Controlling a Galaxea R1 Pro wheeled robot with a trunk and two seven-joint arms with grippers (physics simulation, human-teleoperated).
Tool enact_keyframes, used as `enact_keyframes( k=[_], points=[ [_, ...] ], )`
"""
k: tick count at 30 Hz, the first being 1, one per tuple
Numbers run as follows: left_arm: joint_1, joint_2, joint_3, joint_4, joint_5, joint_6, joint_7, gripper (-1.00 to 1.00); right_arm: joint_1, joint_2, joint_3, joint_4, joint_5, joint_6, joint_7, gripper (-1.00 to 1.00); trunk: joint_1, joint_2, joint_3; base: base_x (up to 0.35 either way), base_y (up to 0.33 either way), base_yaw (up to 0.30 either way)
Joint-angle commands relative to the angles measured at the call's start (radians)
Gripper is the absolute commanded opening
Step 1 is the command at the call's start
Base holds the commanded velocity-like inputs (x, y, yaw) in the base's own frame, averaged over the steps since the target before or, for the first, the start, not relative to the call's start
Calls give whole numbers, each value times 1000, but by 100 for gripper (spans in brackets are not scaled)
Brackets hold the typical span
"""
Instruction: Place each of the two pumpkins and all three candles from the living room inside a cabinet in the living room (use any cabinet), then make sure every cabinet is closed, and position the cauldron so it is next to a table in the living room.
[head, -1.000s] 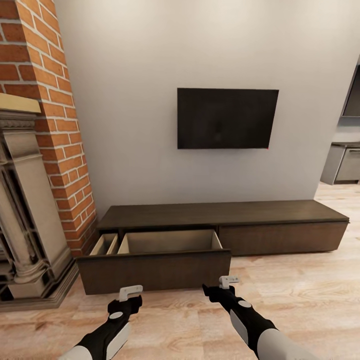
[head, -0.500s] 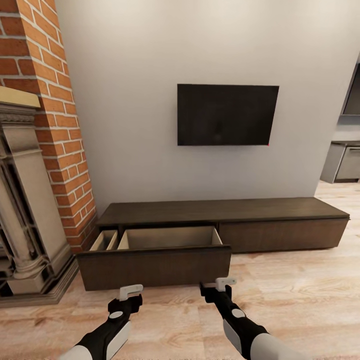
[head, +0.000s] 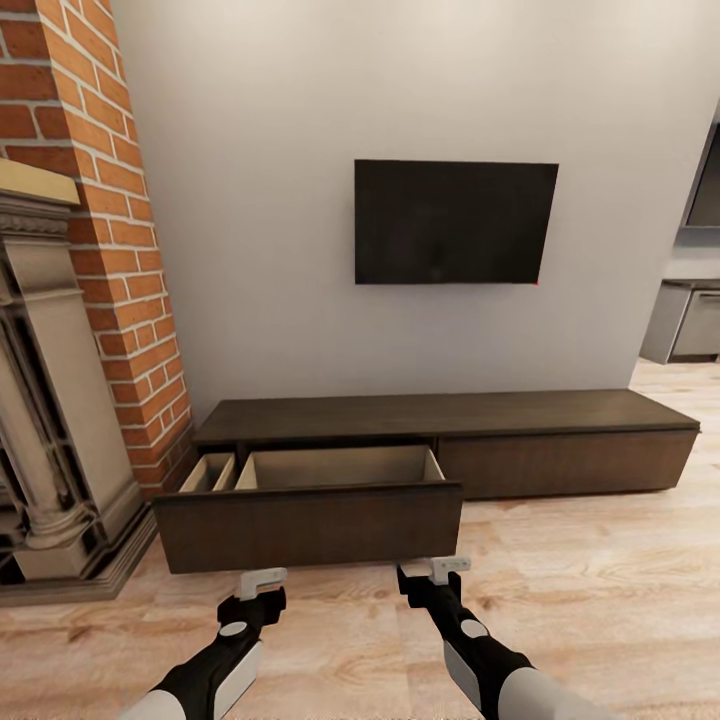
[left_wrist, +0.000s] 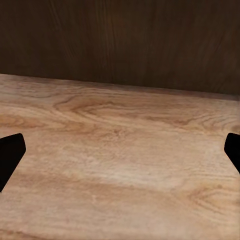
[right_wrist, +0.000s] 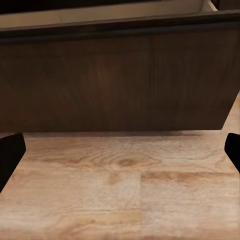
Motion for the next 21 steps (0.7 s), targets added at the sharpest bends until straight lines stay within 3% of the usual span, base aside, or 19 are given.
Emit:
enact_keyframes(
  k=[1, 10, 14, 21],
  points=[
    [-1, 1, -8, -2, 10, -6, 6, 100, -1, 0, -4, 1, 6, -3, 2, 100, 4, -8, -4, 0, 0, 0],
    [-1, 1, -15, -7, 9, -11, 6, 100, -1, 0, -5, 3, 6, -44, -3, 100, 38, -71, -32, 0, 0, 0],
    [-1, 2, -47, -7, 9, -15, 7, 100, -1, 0, -5, 22, 5, -82, -4, 100, 54, -99, -45, 0, 0, 0],
    [-1, 2, -61, -8, 9, -16, 7, 100, -1, 0, -5, 35, 5, -91, -4, 100, 80, -148, -67, 0, 0, 0]
  ],
)
